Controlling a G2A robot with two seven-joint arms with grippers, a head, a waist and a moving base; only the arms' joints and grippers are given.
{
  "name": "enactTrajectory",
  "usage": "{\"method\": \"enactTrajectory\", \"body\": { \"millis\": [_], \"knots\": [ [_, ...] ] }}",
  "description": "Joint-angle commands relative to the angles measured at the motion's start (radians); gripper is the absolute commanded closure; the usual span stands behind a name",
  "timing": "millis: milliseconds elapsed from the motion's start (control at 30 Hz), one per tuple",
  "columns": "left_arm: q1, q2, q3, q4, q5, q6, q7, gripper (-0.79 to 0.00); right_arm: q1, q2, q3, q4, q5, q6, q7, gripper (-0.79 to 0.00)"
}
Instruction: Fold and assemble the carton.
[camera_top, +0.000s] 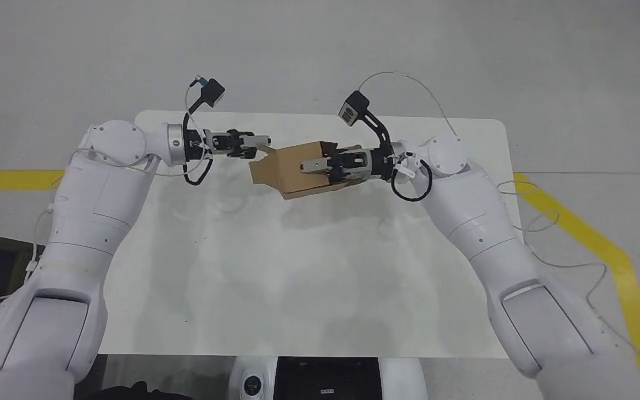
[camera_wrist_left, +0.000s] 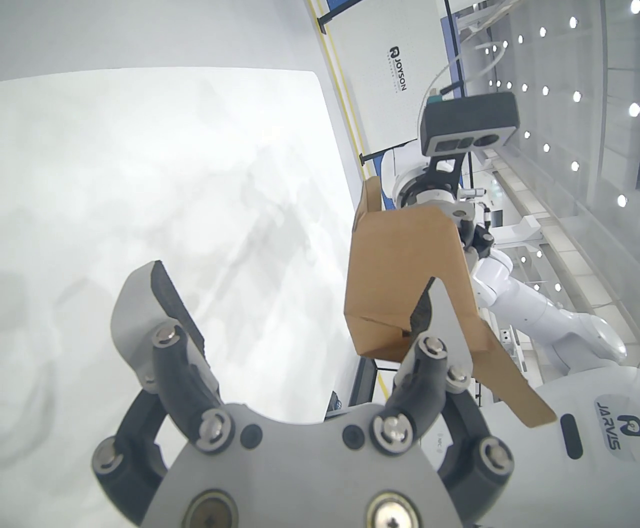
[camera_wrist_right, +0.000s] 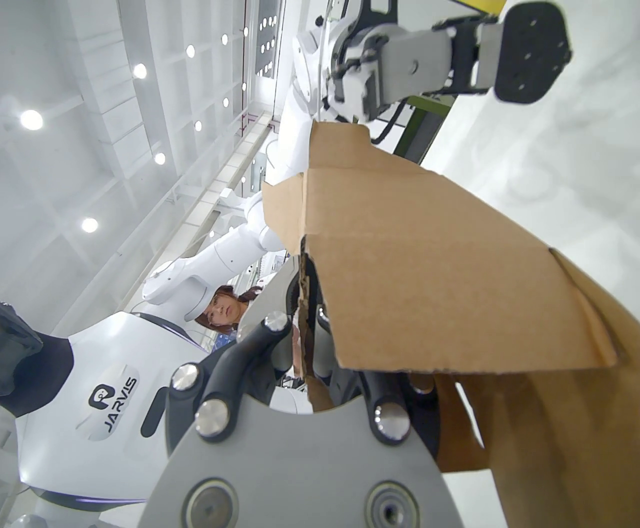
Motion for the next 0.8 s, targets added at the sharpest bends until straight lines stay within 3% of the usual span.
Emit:
{"method": "enactTrajectory", "body": {
  "millis": [0, 767],
  "knots": [
    [0.001, 0.002, -0.005, -0.002, -0.01, -0.005, -0.012, -0.785, 0.004, 0.0, 0.006, 0.016, -0.002, -0.014, -0.014, 0.0],
    [0.034, 0.007, 0.01, -0.108, -0.004, 0.001, -0.045, -0.785, 0.009, -0.019, 0.01, 0.031, 0.002, -0.031, -0.031, 0.0]
  ]
}}
